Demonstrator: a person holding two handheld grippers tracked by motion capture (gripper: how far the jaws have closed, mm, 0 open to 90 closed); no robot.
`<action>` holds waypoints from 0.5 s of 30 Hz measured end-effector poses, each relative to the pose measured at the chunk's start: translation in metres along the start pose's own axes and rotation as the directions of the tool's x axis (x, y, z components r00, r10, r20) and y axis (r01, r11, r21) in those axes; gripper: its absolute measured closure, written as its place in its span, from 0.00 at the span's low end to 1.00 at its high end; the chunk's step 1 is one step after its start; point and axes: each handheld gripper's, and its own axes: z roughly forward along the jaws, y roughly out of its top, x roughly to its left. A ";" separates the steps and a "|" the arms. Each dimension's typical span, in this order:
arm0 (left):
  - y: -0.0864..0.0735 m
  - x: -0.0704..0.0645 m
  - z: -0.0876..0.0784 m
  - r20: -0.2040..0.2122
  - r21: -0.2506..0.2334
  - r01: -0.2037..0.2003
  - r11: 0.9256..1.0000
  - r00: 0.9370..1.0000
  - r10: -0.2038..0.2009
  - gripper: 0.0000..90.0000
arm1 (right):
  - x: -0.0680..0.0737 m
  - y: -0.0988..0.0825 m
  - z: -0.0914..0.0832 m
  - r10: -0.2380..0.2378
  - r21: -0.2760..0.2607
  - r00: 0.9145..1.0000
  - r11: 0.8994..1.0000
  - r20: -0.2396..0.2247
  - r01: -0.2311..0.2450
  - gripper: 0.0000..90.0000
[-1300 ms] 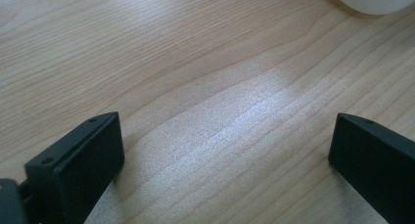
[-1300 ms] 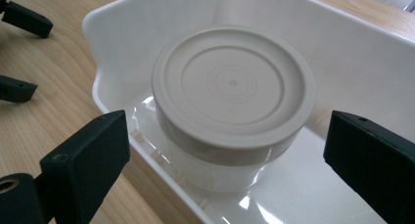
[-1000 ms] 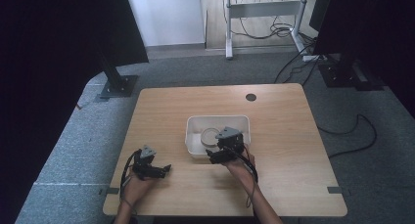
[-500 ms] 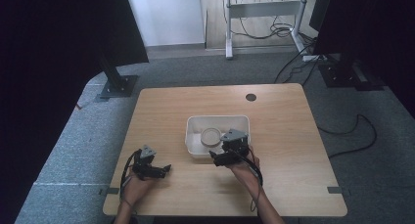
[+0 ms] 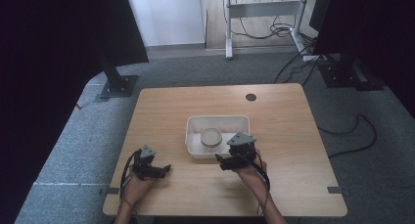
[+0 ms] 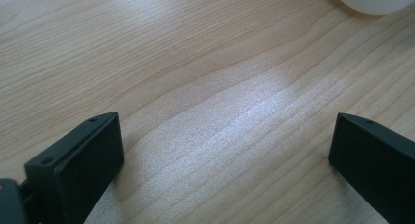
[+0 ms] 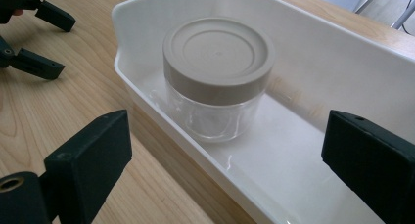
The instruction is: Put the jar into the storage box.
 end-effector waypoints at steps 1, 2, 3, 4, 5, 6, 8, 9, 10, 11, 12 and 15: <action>0.000 0.000 0.000 0.000 0.000 0.000 1.000 1.000 0.000 0.00 | -0.001 -0.002 -0.004 0.001 -0.004 1.000 1.000 0.004 -0.001 0.05; 0.000 0.000 0.000 0.000 0.000 0.000 1.000 1.000 0.000 0.00 | -0.002 -0.003 -0.005 0.005 -0.006 1.000 1.000 0.006 -0.005 0.05; 0.000 0.000 0.000 0.000 0.000 0.000 1.000 1.000 0.000 0.00 | -0.003 -0.003 -0.007 0.006 -0.007 1.000 1.000 0.008 -0.006 0.05; 0.000 0.000 0.000 0.000 0.000 0.000 1.000 1.000 0.000 0.00 | -0.003 -0.003 -0.007 0.006 -0.007 1.000 1.000 0.008 -0.006 0.05; 0.000 0.000 0.000 0.000 0.000 0.000 1.000 1.000 0.000 0.00 | -0.003 -0.004 -0.009 0.010 -0.010 1.000 1.000 0.009 -0.010 0.05; 0.000 0.000 0.000 0.000 0.000 0.000 1.000 1.000 0.000 0.00 | -0.005 -0.006 -0.012 0.012 -0.012 1.000 1.000 0.015 -0.012 0.05; 0.000 0.000 0.000 0.000 0.000 0.000 1.000 1.000 0.000 0.00 | -0.007 -0.008 -0.014 0.017 -0.014 1.000 1.000 0.018 -0.017 0.05; 0.000 0.000 0.000 0.000 0.000 0.000 1.000 1.000 0.000 0.00 | -0.007 -0.008 -0.014 0.017 -0.014 1.000 1.000 0.018 -0.017 0.05; 0.000 0.000 0.000 0.000 0.000 0.000 1.000 1.000 0.000 0.00 | -0.008 -0.009 -0.015 0.019 -0.012 1.000 1.000 0.020 -0.019 0.05; 0.000 0.000 0.000 0.000 0.000 0.000 1.000 1.000 0.000 0.00 | -0.009 -0.010 -0.016 0.021 -0.014 1.000 1.000 0.023 -0.020 0.05; 0.000 0.000 0.000 0.000 0.000 0.000 1.000 1.000 0.000 0.00 | -0.010 -0.011 -0.019 0.025 -0.013 0.999 1.000 0.027 -0.024 0.05; 0.000 0.000 0.000 0.000 0.000 0.000 1.000 1.000 0.000 0.00 | -0.012 -0.013 -0.021 0.027 -0.013 0.999 1.000 0.032 -0.026 0.05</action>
